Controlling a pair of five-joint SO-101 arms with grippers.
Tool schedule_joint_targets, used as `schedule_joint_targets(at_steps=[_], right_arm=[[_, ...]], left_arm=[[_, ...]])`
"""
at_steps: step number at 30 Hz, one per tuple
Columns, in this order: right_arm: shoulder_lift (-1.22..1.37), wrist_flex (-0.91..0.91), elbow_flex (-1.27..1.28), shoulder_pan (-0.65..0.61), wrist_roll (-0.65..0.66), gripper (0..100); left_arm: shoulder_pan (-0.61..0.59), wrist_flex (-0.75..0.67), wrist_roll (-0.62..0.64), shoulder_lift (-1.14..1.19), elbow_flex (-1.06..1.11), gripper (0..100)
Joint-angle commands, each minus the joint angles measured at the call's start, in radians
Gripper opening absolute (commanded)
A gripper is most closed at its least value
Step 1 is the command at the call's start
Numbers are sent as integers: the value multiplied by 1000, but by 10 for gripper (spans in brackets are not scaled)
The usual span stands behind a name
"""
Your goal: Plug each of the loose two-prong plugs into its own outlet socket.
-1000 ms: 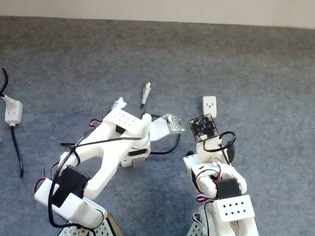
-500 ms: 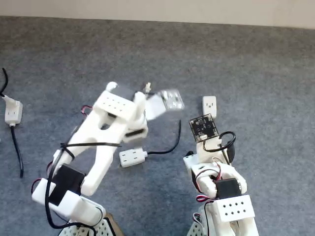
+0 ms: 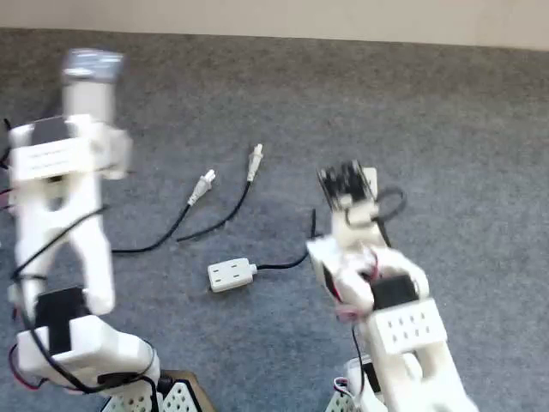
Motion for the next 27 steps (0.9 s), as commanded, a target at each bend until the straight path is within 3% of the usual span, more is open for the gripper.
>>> schedule_joint_targets(at_steps=[1, 5, 11, 18, 21, 27], right_arm=[[423, 1, -430, -176, -78, 234], [757, -35, -710, -262, -137, 235], [1135, -128, -963, -263, -281, 235], [1323, -216, -1078, -232, -279, 235], [1383, -225, -1113, -203, -279, 235], [1484, -225, -1188, -162, -279, 235]], left_arm=[[-183, -38, -14, -4, -5, 245], [-317, -187, -84, -4, 99, 245], [-484, -577, -147, -4, 377, 245], [-515, -1002, -196, -4, 743, 245], [-516, -1105, -201, -5, 829, 245], [-521, -1125, -265, -5, 886, 245]])
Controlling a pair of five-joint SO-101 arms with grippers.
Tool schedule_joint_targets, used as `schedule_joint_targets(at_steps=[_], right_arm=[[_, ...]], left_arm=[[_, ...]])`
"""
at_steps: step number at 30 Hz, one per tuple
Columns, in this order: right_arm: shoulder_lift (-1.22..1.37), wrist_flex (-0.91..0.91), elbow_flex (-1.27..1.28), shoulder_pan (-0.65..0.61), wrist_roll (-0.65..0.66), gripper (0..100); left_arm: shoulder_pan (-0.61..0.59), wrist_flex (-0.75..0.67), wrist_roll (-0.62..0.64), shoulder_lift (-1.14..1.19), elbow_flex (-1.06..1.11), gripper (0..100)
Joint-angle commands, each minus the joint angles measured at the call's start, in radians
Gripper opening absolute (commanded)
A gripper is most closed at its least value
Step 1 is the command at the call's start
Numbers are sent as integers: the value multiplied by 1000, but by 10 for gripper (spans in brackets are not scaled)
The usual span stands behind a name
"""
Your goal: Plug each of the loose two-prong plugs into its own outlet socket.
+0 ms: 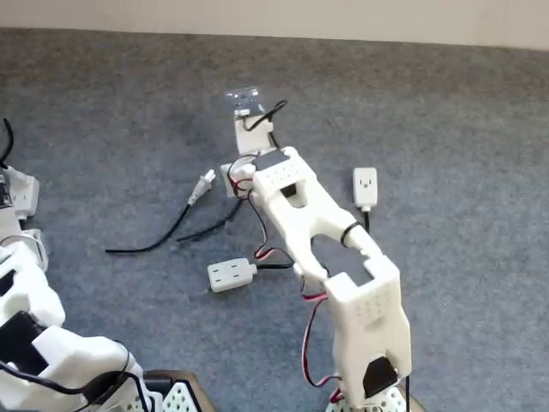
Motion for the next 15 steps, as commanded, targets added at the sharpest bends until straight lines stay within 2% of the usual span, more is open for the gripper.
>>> schedule_joint_targets(at_steps=[1, 15], right_arm=[[33, -18, -105, 47, -9, 235], [151, -18, -188, 22, -11, 231]], left_arm=[[-10, -12, -40, 2, 33, 245], [-36, -14, -52, 2, 33, 245]])
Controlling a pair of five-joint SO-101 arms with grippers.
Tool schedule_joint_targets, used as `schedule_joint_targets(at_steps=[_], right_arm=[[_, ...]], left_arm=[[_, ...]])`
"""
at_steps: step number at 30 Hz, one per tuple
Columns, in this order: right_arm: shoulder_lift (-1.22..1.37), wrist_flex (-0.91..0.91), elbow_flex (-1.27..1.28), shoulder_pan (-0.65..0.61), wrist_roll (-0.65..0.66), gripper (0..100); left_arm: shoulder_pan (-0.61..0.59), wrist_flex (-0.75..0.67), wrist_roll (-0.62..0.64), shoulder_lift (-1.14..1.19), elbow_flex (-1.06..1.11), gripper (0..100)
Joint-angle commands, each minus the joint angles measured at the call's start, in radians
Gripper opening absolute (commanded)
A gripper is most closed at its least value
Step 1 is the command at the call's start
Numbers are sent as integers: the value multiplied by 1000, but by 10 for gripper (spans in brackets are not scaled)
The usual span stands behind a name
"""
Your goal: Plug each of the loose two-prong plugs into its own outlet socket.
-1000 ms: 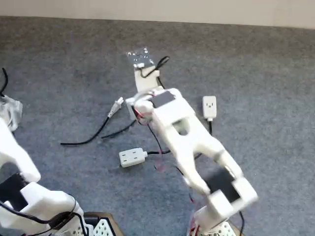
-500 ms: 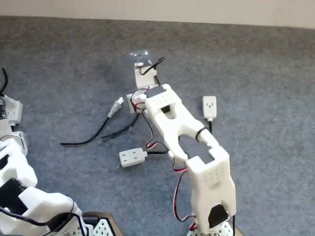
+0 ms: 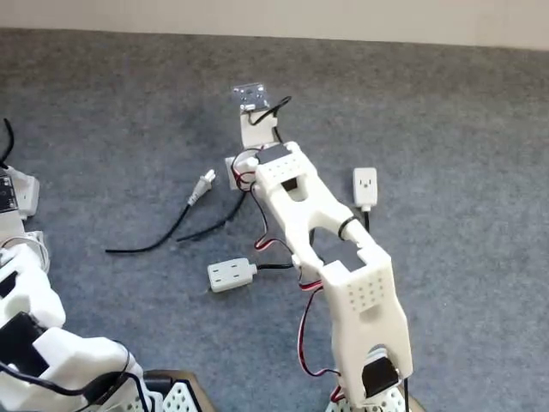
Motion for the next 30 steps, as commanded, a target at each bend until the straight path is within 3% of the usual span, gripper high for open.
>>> schedule_joint_targets(at_steps=[1, 8, 15, 19, 30], right_arm=[[35, -18, -65, -10, -8, 231], [59, -4, -70, -10, -5, 130], [21, 171, -104, -24, 15, 110], [-36, 242, -156, -13, 28, 15], [-77, 719, -483, -33, 644, 5]], left_arm=[[-18, -6, -11, 4, 7, 245], [-16, -6, -11, -1, 2, 245], [-12, -6, -11, -4, 1, 245], [-15, -6, -11, -4, 1, 245], [-12, -6, -11, -4, 2, 245]])
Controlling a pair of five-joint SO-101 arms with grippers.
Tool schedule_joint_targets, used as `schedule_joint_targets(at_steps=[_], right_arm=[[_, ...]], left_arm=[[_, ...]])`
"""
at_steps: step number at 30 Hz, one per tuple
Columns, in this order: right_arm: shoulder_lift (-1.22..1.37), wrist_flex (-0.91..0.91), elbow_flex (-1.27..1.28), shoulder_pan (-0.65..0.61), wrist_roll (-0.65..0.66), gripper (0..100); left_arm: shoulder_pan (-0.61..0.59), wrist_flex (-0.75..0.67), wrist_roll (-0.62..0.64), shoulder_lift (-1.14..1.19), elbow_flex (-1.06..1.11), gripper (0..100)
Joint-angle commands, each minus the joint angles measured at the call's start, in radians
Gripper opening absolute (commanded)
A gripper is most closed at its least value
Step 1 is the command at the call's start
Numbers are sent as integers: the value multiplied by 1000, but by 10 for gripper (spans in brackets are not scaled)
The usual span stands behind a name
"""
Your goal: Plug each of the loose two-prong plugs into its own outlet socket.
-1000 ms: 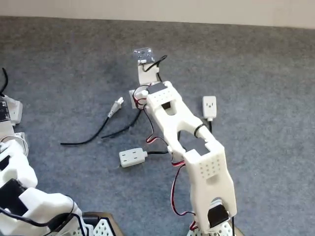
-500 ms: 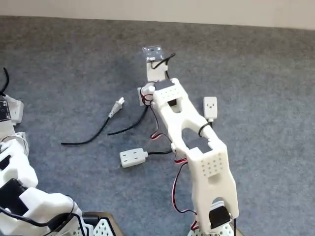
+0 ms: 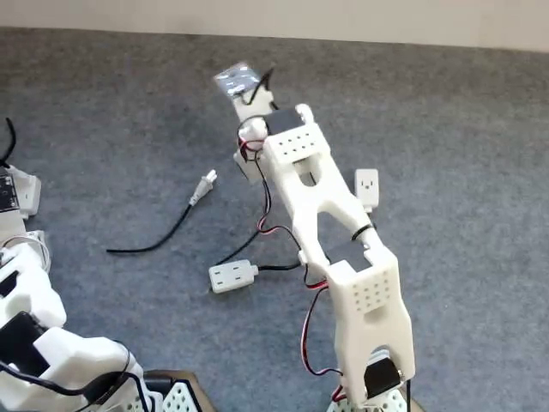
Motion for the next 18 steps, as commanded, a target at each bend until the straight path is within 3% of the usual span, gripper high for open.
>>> schedule_joint_targets(at_steps=[1, 6, 18], right_arm=[[-39, 154, -90, -35, 279, 5], [128, 133, -97, -28, 376, 5], [208, 73, -94, -4, 370, 7]], left_arm=[[-12, -6, -11, -4, 4, 245], [-16, -6, -11, 1, 4, 245], [-18, -6, -11, 4, 5, 245]])
